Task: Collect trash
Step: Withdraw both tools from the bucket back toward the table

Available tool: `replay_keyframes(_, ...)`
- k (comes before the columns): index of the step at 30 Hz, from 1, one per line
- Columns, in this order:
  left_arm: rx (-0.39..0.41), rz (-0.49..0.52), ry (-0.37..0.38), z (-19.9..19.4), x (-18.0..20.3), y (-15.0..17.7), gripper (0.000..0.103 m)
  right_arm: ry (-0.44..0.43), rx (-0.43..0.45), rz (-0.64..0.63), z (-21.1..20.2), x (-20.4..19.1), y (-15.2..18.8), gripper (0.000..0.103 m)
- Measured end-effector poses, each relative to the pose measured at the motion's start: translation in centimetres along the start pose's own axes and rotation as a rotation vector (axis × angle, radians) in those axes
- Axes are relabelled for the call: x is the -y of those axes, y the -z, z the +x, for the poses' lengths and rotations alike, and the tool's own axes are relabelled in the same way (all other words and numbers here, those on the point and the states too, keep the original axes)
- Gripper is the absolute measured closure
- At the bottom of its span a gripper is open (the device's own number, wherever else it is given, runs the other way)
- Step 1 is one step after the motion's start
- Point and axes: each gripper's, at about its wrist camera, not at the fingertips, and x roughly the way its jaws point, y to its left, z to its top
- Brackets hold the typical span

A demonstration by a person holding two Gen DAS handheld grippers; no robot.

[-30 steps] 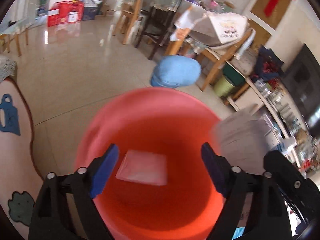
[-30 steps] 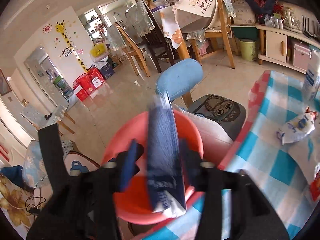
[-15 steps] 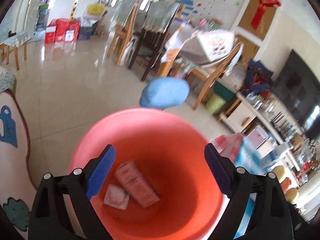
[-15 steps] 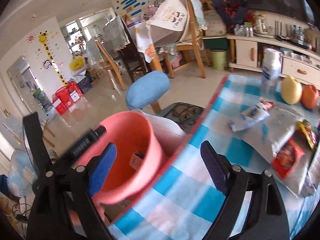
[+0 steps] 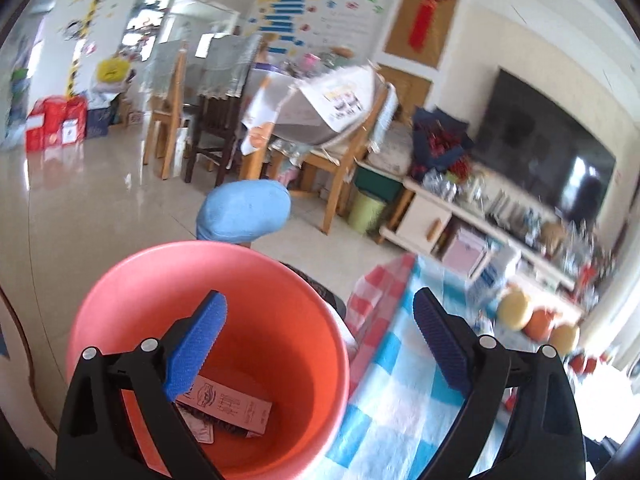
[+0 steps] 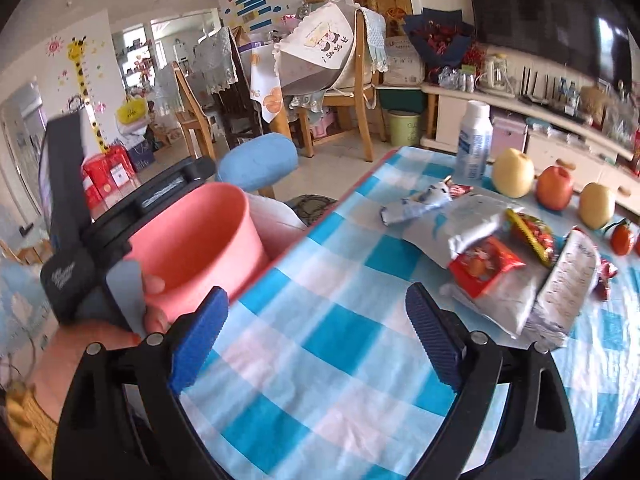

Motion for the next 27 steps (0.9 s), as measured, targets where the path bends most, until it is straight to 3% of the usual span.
replay_keyframes(11,-0.155,0.072,-0.015,1.0,2.9,1.9,0.008,0.044,0.023,-0.055,-2.6,1.2,2.5,0.009)
replay_keyframes(27,-0.178,0.203,0.046,0.4,8.1,3.9,0.008,0.053,0.087,0.017,-6.2,5.3,3.6,0.009)
